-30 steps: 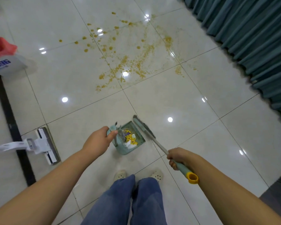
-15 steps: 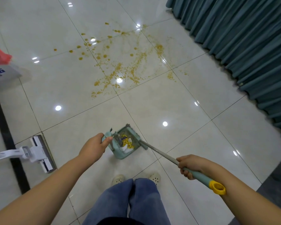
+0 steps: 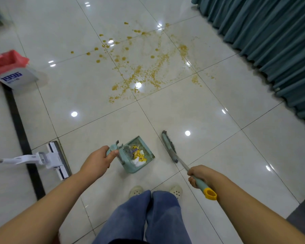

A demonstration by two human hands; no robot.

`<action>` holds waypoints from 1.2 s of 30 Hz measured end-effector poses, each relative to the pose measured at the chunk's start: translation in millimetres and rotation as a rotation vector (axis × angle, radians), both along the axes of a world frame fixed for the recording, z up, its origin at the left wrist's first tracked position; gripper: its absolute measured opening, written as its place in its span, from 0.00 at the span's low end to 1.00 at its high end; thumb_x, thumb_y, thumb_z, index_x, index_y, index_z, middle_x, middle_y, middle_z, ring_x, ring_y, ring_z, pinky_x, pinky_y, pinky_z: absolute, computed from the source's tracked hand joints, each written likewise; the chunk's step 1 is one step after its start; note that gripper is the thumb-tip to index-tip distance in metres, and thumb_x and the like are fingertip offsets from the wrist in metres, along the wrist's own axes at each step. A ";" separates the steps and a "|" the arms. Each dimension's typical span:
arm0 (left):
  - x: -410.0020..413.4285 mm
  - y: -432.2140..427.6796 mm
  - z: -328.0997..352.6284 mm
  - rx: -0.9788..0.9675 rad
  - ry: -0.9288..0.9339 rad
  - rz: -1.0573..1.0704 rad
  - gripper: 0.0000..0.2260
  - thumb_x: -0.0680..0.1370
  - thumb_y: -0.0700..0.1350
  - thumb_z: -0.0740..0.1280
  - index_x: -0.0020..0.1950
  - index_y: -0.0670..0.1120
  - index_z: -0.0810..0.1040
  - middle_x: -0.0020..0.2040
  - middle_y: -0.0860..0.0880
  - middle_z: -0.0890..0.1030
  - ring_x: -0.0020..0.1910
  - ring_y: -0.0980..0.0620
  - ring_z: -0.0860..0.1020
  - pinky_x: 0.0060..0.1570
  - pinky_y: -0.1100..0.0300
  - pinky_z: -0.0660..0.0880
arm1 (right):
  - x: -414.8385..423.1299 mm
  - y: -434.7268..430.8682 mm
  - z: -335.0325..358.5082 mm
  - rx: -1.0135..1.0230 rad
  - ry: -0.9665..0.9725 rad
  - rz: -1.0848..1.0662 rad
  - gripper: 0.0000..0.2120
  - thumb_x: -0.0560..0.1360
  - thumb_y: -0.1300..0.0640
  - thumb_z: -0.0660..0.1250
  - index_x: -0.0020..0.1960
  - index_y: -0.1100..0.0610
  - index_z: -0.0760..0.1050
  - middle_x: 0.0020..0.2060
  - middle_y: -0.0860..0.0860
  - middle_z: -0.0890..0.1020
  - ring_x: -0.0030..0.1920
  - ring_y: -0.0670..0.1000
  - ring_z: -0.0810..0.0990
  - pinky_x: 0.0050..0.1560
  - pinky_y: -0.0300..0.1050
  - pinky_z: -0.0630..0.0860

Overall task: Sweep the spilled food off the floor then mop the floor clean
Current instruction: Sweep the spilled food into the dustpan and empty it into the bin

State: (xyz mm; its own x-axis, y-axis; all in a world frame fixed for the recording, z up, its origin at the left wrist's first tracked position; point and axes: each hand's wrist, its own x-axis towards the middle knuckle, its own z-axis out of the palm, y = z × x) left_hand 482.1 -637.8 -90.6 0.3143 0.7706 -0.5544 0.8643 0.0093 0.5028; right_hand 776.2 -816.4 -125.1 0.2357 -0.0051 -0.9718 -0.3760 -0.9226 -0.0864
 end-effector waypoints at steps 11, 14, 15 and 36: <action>8.8 2.7 6.4 0.005 -0.009 -0.042 0.19 0.79 0.57 0.58 0.41 0.43 0.72 0.30 0.47 0.75 0.27 0.50 0.72 0.33 0.55 0.72 | -36.6 -19.3 23.6 0.058 0.150 0.110 0.05 0.76 0.64 0.59 0.50 0.62 0.72 0.30 0.55 0.72 0.25 0.47 0.68 0.26 0.36 0.68; 14.4 1.5 11.0 -0.008 -0.026 -0.090 0.18 0.79 0.57 0.58 0.39 0.44 0.71 0.29 0.48 0.75 0.26 0.50 0.71 0.32 0.56 0.70 | -38.4 -42.6 29.6 0.086 0.136 -0.015 0.05 0.77 0.65 0.58 0.48 0.61 0.72 0.31 0.56 0.72 0.25 0.47 0.68 0.25 0.35 0.67; 16.0 1.2 12.2 -0.013 -0.029 -0.111 0.18 0.79 0.57 0.59 0.38 0.44 0.70 0.28 0.48 0.75 0.26 0.50 0.71 0.31 0.57 0.70 | -37.5 -50.6 31.1 0.097 0.123 -0.071 0.06 0.77 0.65 0.58 0.49 0.61 0.73 0.31 0.56 0.72 0.24 0.47 0.68 0.24 0.35 0.67; 41.7 -56.2 8.1 -0.021 0.016 -0.405 0.17 0.79 0.56 0.60 0.35 0.46 0.67 0.27 0.49 0.75 0.28 0.51 0.72 0.34 0.56 0.71 | 12.4 -202.4 -2.9 0.071 -0.164 -0.746 0.09 0.81 0.62 0.60 0.44 0.66 0.67 0.33 0.60 0.69 0.11 0.46 0.66 0.15 0.33 0.68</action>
State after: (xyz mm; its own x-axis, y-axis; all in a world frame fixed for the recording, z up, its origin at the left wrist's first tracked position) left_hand 523.9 -693.9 -82.4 0.5815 0.5745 -0.5760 0.8077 -0.3234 0.4929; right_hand 788.6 -1018.8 -128.0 0.3358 -0.1583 -0.9285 -0.8743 -0.4192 -0.2447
